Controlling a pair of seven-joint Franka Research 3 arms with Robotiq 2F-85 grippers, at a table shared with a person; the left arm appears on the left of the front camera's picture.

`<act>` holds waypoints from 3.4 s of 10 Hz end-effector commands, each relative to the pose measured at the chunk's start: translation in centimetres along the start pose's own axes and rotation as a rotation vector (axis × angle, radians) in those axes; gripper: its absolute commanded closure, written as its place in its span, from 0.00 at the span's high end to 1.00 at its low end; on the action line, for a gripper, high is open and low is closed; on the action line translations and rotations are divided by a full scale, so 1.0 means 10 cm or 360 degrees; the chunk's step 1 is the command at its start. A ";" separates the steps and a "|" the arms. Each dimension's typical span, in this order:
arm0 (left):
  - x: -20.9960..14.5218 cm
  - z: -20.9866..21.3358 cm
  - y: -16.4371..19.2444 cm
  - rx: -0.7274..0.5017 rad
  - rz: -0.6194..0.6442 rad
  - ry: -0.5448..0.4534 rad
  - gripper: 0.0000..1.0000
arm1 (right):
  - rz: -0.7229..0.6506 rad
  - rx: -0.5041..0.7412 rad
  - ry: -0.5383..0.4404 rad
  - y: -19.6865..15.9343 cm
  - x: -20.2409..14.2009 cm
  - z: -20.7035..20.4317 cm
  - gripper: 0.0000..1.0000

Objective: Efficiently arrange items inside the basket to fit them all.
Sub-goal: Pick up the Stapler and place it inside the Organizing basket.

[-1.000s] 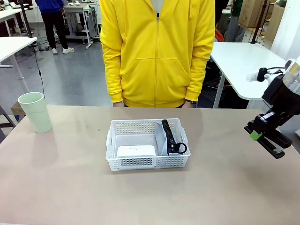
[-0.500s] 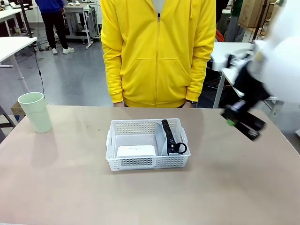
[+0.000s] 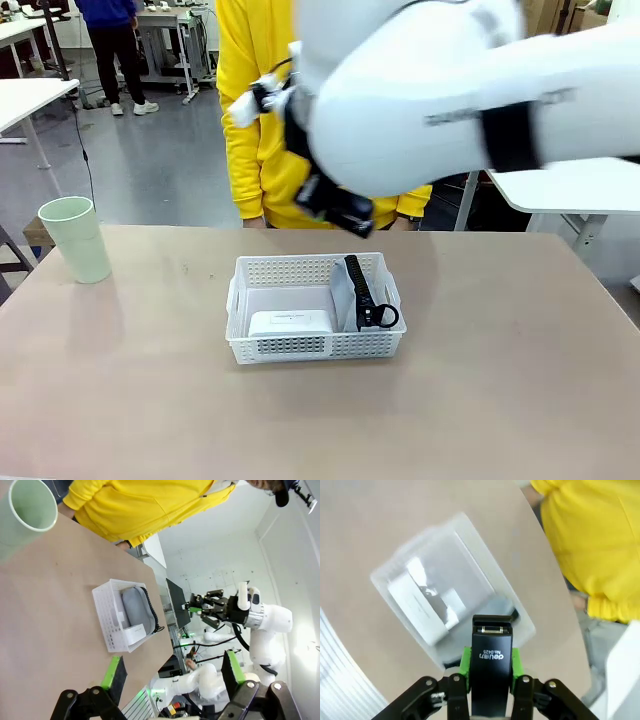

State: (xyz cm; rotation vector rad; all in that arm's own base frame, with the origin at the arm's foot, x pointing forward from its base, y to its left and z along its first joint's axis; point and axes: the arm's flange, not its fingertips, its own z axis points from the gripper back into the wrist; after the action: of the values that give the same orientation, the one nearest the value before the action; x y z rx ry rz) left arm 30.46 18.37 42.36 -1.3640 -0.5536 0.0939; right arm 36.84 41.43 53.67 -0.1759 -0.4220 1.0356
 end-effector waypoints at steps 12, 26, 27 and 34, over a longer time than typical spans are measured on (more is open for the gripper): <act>0.00 -0.01 -0.02 -0.0040 -0.0036 -0.0029 1.00 | 0.0096 0.0312 0.0129 0.14 0.54 -1.00 0.37; 0.00 -0.01 -0.02 -0.0040 -0.0036 -0.0029 1.00 | 0.0097 0.0689 0.0125 0.09 0.29 -2.28 0.37; 0.00 -0.01 -0.02 -0.0040 -0.0036 -0.0029 1.00 | 0.0083 0.0690 0.0099 0.07 0.28 -2.28 0.53; 0.00 -0.01 -0.02 -0.0040 -0.0036 -0.0029 1.00 | 0.0070 0.0600 0.0006 -0.08 0.10 -2.01 1.00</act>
State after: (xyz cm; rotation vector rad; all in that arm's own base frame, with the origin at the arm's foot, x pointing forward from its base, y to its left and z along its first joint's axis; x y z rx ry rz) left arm 30.45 18.38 42.37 -1.3642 -0.5541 0.0935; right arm 47.41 45.15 34.70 0.1211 -0.1739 1.1217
